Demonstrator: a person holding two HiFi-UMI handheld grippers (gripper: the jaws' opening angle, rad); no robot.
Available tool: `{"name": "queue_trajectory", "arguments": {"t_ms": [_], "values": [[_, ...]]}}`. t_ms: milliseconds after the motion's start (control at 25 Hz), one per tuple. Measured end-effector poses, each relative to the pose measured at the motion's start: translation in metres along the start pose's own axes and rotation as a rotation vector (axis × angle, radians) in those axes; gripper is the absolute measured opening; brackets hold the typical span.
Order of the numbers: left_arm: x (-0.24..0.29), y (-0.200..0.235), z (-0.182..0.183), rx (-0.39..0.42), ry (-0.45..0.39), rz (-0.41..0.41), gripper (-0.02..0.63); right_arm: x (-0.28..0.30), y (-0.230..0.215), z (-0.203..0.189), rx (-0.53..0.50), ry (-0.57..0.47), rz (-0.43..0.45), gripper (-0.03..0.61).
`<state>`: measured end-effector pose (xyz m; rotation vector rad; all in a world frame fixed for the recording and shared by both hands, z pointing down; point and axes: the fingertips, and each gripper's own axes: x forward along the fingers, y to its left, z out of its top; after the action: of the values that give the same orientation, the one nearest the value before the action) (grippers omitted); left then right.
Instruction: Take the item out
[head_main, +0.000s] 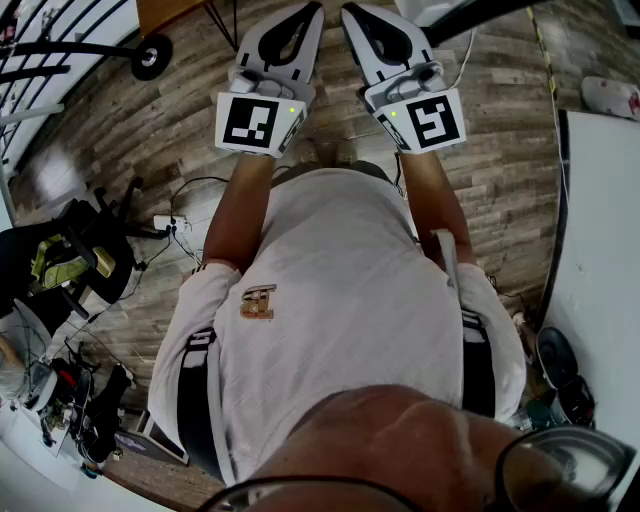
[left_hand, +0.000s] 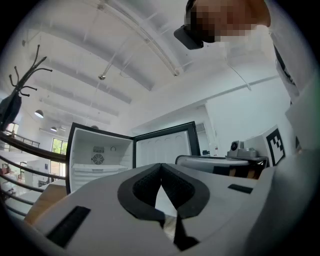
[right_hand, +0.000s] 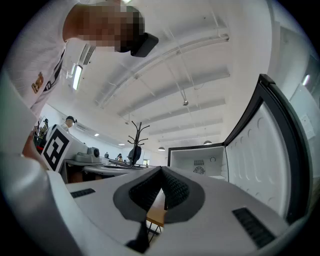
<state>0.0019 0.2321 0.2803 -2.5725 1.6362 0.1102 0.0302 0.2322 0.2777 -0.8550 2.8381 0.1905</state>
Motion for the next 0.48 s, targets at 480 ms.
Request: {"name": "queue_trajectory", "arguments": {"t_ms": [480], "values": [[-0.027,0.039,0.006,-0.017,-0.027,-0.018,0.018,0.027,0.031,0.000,-0.050,0.019,-0.049,0.032]]}}
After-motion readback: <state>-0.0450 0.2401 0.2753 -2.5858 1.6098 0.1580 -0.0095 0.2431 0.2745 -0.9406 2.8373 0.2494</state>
